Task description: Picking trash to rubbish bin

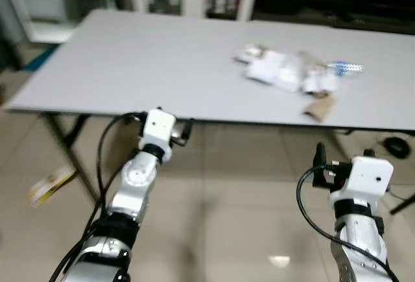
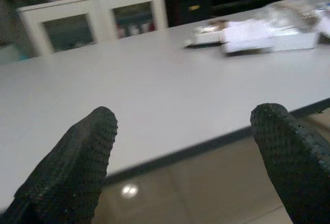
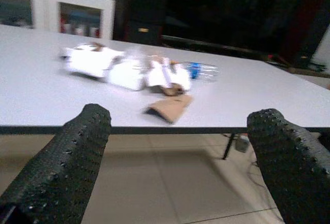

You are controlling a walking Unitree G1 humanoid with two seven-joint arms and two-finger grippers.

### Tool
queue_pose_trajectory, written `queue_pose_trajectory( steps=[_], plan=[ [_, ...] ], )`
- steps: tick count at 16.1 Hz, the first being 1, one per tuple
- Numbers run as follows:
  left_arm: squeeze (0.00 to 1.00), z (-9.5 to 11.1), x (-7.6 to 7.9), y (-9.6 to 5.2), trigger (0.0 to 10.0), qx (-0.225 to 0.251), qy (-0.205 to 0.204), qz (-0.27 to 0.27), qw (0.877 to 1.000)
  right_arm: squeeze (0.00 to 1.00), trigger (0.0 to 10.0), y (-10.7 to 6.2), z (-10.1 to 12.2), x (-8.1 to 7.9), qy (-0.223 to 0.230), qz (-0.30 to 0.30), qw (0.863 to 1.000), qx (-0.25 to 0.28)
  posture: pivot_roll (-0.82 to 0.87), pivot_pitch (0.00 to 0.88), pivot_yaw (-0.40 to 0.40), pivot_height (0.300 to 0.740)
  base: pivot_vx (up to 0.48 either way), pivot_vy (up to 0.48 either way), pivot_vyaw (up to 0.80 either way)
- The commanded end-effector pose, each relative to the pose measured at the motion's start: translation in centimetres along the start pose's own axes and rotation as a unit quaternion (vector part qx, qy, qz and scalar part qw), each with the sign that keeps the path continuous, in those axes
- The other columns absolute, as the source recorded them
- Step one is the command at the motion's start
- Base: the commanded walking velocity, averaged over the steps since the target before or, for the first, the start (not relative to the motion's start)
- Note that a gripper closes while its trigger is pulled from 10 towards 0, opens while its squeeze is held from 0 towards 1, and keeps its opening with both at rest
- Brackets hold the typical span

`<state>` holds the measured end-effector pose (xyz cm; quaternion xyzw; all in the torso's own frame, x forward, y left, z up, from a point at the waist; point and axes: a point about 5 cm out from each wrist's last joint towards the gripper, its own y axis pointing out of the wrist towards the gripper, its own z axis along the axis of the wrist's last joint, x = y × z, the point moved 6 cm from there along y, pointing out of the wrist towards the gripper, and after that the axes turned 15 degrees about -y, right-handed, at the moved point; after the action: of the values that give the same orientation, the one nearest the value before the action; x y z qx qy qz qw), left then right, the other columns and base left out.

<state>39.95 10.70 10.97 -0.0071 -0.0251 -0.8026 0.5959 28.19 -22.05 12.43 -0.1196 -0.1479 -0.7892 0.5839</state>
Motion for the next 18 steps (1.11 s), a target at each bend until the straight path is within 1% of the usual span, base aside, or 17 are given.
queue_pose_trajectory(
  steps=[1,5,12,13,15,16,18],
  plan=[
    [0.0,0.28,0.77,0.27,10.0,0.004,0.002,-0.009,1.0,0.0,10.0,0.12,0.29,0.83,-0.01,-0.014,1.0,0.006,0.17,0.034,-0.054,0.74,0.469,0.0,0.0],
    [0.0,-0.04,0.65,0.19,10.0,-0.002,0.003,-0.006,1.0,0.0,10.0,0.28,0.45,0.54,-0.01,-0.013,1.0,0.006,0.17,0.034,-0.053,0.74,0.463,0.0,0.0],
    [0.0,-0.53,0.27,0.05,10.0,-0.012,0.003,0.002,1.0,0.0,10.0,0.38,0.58,0.34,-0.008,-0.014,1.0,0.003,0.17,0.042,-0.056,0.74,0.293,-0.372,0.0],
    [0.0,-0.68,0.08,-0.02,10.0,-0.015,0.003,0.006,1.0,0.0,10.0,0.35,0.57,0.21,-0.008,-0.012,1.0,0.002,0.17,0.043,-0.057,0.74,0.0,-0.439,0.0],
    [0.0,-0.72,-0.06,-0.06,10.0,-0.013,-0.013,0.013,1.0,0.0,10.0,0.36,0.53,0.14,-0.007,-0.011,1.0,0.002,0.17,0.044,-0.058,0.74,0.0,-0.431,0.0],
    [0.0,-0.6,-0.08,-0.05,10.0,-0.009,-0.023,0.013,1.0,0.0,10.0,0.4,0.48,0.06,-0.007,-0.01,1.0,0.001,0.17,0.043,-0.059,0.74,0.0,0.0,0.0],
    [0.0,-0.58,-0.06,-0.05,10.0,-0.009,-0.017,0.013,1.0,0.0,10.0,0.49,0.47,-0.07,-0.006,-0.008,1.0,0.0,0.18,0.043,-0.058,0.74,0.0,0.0,0.0]
  ],
)
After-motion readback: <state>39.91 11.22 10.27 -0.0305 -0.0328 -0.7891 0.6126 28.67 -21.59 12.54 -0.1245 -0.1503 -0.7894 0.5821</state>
